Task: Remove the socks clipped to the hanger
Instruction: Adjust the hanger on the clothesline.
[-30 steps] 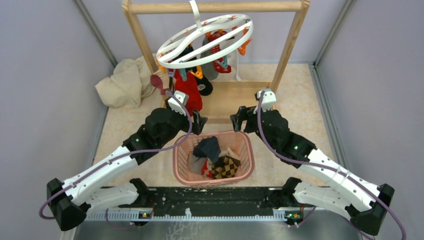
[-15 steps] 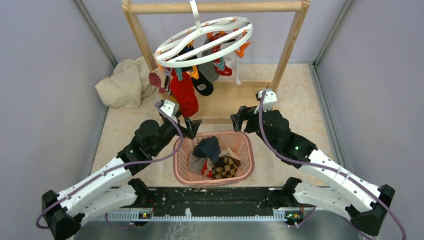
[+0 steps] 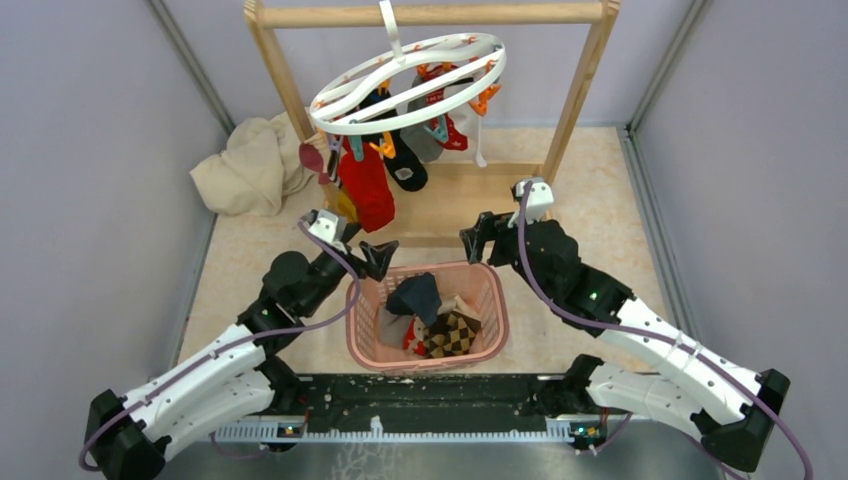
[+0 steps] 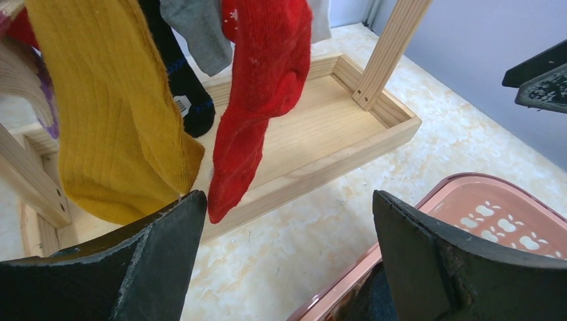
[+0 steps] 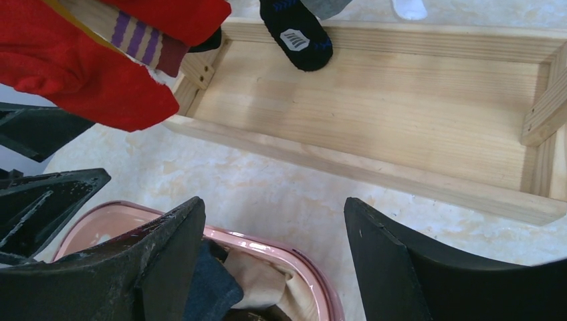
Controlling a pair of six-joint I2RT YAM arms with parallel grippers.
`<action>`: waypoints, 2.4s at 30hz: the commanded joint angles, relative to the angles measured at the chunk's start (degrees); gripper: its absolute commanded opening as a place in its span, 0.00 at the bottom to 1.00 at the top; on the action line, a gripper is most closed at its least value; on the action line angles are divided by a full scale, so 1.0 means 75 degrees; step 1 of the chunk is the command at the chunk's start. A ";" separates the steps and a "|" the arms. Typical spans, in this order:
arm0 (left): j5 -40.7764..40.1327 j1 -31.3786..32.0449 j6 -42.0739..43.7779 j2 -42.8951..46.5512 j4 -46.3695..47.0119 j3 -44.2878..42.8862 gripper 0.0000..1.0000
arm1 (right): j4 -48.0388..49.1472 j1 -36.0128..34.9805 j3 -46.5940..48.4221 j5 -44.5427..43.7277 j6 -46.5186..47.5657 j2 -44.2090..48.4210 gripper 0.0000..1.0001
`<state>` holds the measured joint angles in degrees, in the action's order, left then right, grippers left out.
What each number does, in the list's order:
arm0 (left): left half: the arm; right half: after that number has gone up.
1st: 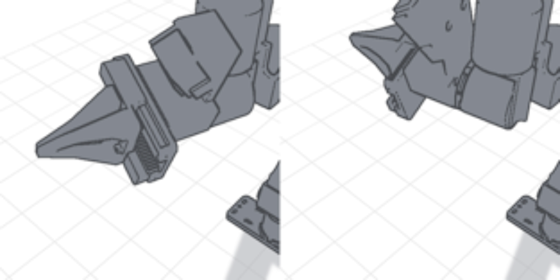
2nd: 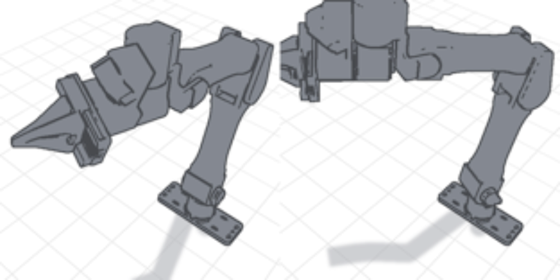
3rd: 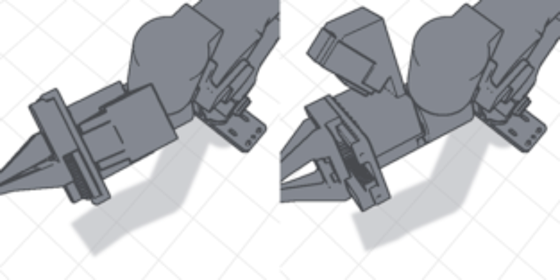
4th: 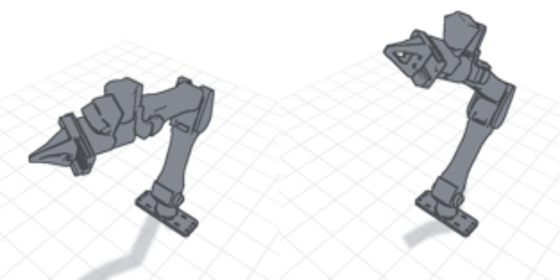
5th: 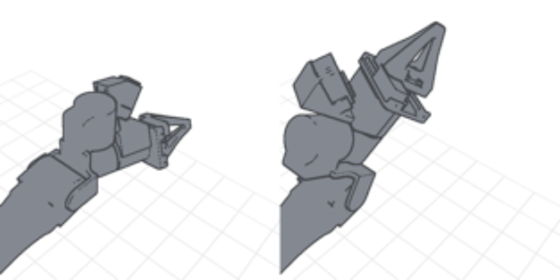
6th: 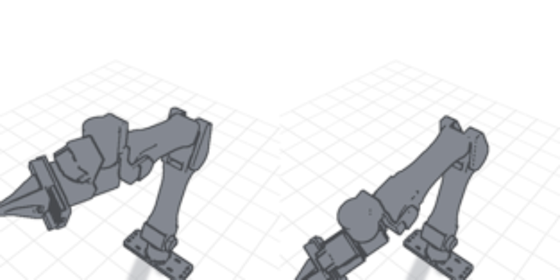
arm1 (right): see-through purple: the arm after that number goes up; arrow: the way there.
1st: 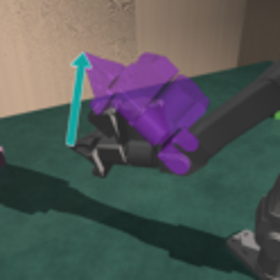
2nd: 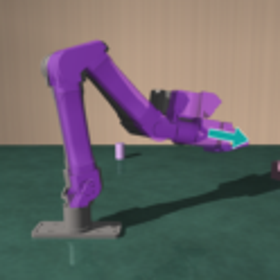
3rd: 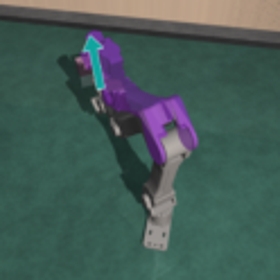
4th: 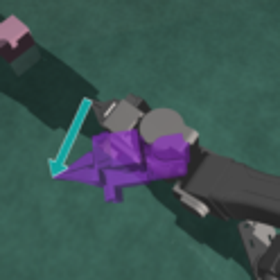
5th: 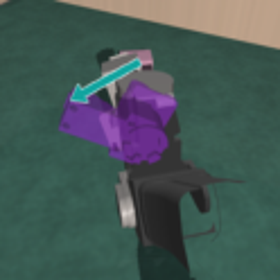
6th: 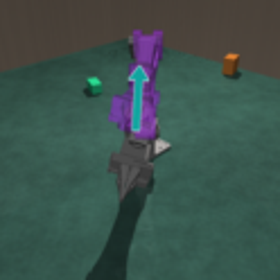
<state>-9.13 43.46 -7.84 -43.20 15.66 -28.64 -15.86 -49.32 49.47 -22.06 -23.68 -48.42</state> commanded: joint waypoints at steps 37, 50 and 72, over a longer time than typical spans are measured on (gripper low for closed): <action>0.1725 -0.0843 -0.0072 -0.2106 0.2682 -0.0211 0.52 | 0.0097 0.0072 -0.0088 -0.0078 -0.0042 0.0503 0.77; 0.2176 -0.0835 -0.0300 -0.1842 0.1447 -0.0941 0.20 | 0.0084 0.0072 0.0020 0.0039 -0.0068 0.0496 0.77; -0.0016 0.0836 0.0415 -0.1732 -0.0097 -0.1593 0.00 | 0.0043 0.0072 0.0781 0.0737 0.0573 -0.0074 0.72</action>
<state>1.30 43.70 -9.50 -54.33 18.44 -35.81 -16.78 -48.95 49.89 -17.69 -22.59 -48.53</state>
